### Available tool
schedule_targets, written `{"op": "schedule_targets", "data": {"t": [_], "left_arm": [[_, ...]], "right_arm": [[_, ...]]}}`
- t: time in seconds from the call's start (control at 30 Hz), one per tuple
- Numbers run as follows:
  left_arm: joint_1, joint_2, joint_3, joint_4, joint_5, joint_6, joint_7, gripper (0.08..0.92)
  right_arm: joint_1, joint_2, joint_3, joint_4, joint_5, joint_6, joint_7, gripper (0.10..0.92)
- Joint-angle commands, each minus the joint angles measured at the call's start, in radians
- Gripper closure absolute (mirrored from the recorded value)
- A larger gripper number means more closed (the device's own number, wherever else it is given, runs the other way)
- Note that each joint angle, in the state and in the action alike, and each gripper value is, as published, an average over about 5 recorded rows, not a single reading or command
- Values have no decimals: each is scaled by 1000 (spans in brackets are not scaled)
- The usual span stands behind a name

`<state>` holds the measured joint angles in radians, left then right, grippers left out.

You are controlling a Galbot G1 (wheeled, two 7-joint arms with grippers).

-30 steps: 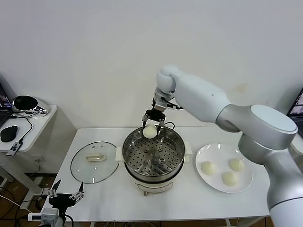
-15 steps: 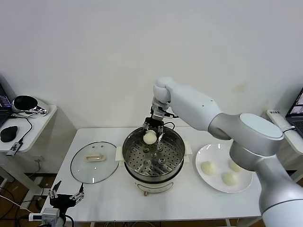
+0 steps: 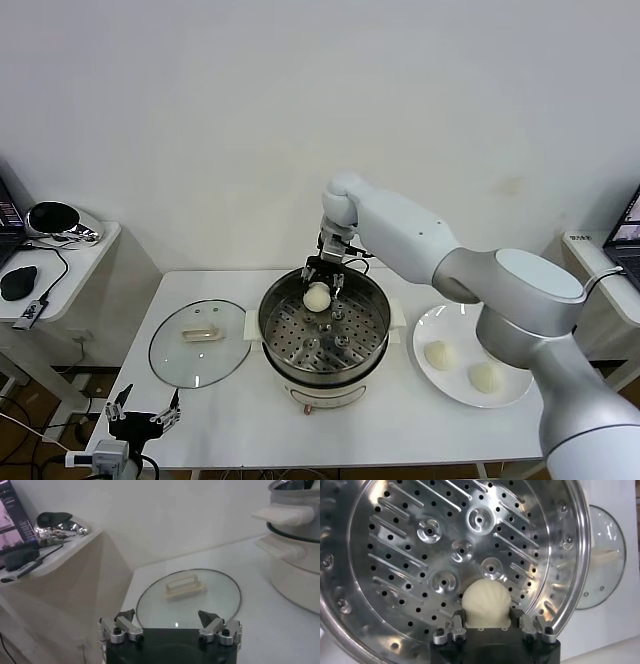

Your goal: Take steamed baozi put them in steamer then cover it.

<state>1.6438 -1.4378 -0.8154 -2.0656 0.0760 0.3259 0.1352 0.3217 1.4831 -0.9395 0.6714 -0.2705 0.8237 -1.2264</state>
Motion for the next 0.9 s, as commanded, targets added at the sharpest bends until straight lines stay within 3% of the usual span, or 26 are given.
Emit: {"op": "schedule_targets", "data": {"t": [0.03,0.2,0.33,0.63,0.8,0.9], "left_arm": [[1,0,0,2,0,-1,0,177],[0,-1,2,3,0,0,0,177],[-1,-1,3,-2,2,1,3,177],[1,16,7,-10,4,3,9,177],[-2,16,12,-19,2,6,12,177],[1,18,19,-26,2,7,15,177]], "right_arm": [[-1,-2,-10,-11,34,5,-2,297],[23,-28,-1,22,94,2,-35,209],[75,-88,-6,117,289,-93,-98,203],[297,-352,-156,444,493,-589,-131,203],[369,-562,-193,647,474,-1061,-122,203],[377,-644,-174,731,422,-1254,-142,203]]}}
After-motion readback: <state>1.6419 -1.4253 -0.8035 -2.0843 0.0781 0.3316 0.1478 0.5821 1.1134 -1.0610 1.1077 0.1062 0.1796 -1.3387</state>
